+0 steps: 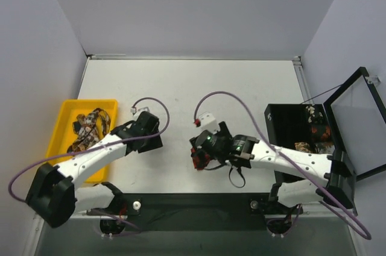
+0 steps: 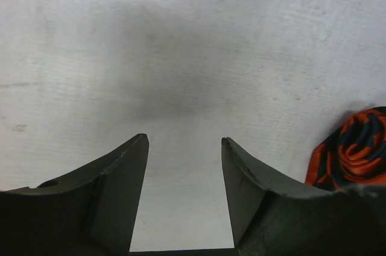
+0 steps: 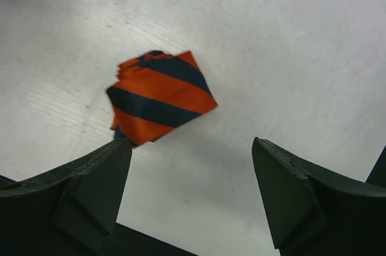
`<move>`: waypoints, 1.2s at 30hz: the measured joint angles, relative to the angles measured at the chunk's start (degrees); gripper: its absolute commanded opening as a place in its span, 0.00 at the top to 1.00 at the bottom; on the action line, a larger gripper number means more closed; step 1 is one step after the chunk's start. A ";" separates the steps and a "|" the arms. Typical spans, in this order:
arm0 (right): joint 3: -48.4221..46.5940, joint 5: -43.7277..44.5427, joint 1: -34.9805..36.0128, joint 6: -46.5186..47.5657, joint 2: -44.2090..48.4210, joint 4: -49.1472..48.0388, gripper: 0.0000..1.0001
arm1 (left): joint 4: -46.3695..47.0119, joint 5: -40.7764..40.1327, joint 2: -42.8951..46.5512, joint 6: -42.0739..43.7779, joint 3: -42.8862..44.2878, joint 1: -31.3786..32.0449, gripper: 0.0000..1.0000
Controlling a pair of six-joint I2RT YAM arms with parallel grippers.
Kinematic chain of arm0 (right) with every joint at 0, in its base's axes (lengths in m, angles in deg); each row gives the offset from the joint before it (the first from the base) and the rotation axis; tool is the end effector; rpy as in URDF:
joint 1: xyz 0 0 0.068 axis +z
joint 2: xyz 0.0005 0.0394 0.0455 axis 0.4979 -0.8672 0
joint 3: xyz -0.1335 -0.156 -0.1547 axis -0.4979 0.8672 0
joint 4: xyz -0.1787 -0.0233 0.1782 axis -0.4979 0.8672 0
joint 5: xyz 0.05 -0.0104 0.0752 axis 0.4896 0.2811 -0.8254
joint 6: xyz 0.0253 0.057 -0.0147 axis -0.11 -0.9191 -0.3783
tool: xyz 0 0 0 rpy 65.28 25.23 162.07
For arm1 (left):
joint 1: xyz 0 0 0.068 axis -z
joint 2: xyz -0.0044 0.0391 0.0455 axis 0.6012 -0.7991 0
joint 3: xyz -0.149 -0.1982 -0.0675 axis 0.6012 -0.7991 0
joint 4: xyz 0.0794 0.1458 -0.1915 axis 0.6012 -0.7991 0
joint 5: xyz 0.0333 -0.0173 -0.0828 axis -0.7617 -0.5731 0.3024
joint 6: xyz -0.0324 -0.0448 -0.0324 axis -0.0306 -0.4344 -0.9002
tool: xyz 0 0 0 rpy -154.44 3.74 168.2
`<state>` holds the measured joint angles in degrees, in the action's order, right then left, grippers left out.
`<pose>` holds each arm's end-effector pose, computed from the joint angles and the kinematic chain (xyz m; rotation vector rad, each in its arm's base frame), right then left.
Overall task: Roll the ties
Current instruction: Roll the tie
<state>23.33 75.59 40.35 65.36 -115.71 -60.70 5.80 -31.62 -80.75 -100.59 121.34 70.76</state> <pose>0.1206 0.2670 0.2476 -0.6611 2.1536 0.3231 0.1832 -0.1098 0.1833 -0.3953 2.5854 -0.2240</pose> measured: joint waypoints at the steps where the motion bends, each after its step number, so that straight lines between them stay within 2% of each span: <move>1: 1.88 -1.97 -2.43 -0.57 2.49 0.20 0.22 | 0.81 -0.13 -2.62 0.22 1.75 1.27 0.41; 6: 10.36 -12.33 -13.35 -1.33 10.75 1.79 0.41 | 3.96 -0.90 -15.80 0.76 10.75 6.80 0.52; 12: 18.10 -24.39 -20.20 0.26 11.56 0.66 0.65 | 6.62 -0.90 -30.12 1.09 19.82 10.19 0.60; 17: 22.01 -31.63 -21.49 0.37 9.73 -4.55 0.71 | 7.02 -0.35 -36.09 1.33 24.20 12.26 0.65; 24: 23.69 -35.65 -21.51 -0.04 3.34 -13.46 0.84 | 7.63 1.07 -37.46 0.90 25.09 14.75 0.67; 36: 25.75 -37.81 -21.86 -3.10 -1.33 -27.80 0.89 | 9.86 2.93 -38.82 -3.15 25.14 16.83 0.67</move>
<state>49.08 37.78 18.50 62.25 -117.04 -88.50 15.66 -28.69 -119.57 -103.74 146.48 87.59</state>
